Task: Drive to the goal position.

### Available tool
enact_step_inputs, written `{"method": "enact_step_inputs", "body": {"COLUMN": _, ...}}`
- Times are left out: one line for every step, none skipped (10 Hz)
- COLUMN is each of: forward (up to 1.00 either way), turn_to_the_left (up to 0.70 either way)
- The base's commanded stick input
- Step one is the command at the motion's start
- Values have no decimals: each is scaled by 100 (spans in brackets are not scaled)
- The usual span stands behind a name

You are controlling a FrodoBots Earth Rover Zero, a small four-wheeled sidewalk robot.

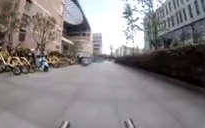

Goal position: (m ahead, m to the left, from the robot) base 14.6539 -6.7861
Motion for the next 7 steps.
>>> {"method": "enact_step_inputs", "body": {"forward": 70, "turn_to_the_left": -14}}
{"method": "enact_step_inputs", "body": {"forward": 70, "turn_to_the_left": -14}}
{"method": "enact_step_inputs", "body": {"forward": 70, "turn_to_the_left": -14}}
{"method": "enact_step_inputs", "body": {"forward": 70, "turn_to_the_left": -14}}
{"method": "enact_step_inputs", "body": {"forward": 70, "turn_to_the_left": -14}}
{"method": "enact_step_inputs", "body": {"forward": 70, "turn_to_the_left": -14}}
{"method": "enact_step_inputs", "body": {"forward": 70, "turn_to_the_left": -14}}
